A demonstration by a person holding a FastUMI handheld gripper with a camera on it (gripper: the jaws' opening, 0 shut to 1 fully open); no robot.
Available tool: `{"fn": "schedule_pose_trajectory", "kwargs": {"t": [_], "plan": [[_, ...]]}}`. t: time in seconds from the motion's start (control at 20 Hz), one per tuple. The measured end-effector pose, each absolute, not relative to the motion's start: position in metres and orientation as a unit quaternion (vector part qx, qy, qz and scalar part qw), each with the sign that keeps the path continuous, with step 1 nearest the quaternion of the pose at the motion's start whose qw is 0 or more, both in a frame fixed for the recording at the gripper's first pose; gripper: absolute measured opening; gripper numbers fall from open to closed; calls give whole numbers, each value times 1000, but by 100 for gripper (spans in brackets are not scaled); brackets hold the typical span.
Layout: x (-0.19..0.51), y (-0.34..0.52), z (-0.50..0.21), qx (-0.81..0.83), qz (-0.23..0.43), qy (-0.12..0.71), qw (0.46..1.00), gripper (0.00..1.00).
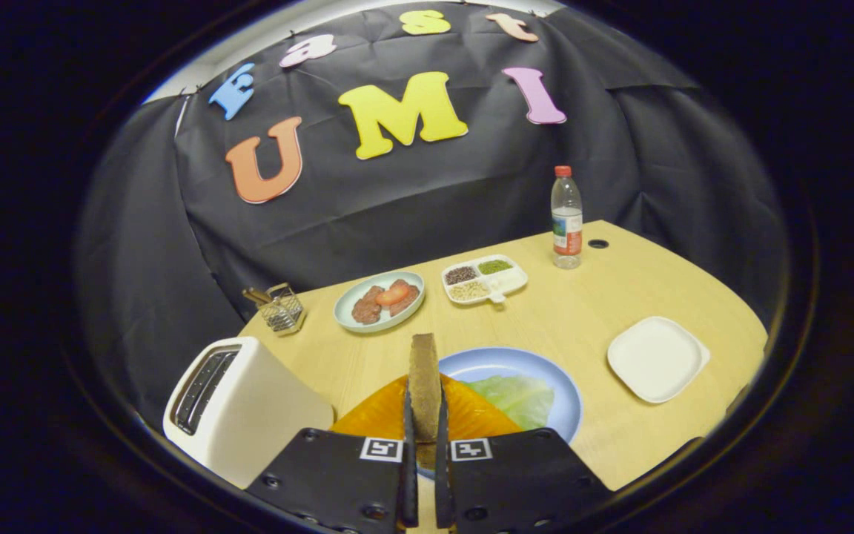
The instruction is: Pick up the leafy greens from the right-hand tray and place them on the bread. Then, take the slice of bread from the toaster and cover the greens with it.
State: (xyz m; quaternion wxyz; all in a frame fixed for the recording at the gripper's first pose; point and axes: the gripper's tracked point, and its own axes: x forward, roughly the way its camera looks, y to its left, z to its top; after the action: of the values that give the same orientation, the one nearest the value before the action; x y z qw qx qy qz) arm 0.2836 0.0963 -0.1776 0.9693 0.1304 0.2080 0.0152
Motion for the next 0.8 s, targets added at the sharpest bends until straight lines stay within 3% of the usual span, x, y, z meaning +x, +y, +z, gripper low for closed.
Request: {"fn": "schedule_pose_trajectory", "kwargs": {"t": [0.65, 0.8], "plan": [[295, 41, -234, 79, -20, 231, 970, 12], [294, 36, -241, 71, -27, 231, 970, 16]]}}
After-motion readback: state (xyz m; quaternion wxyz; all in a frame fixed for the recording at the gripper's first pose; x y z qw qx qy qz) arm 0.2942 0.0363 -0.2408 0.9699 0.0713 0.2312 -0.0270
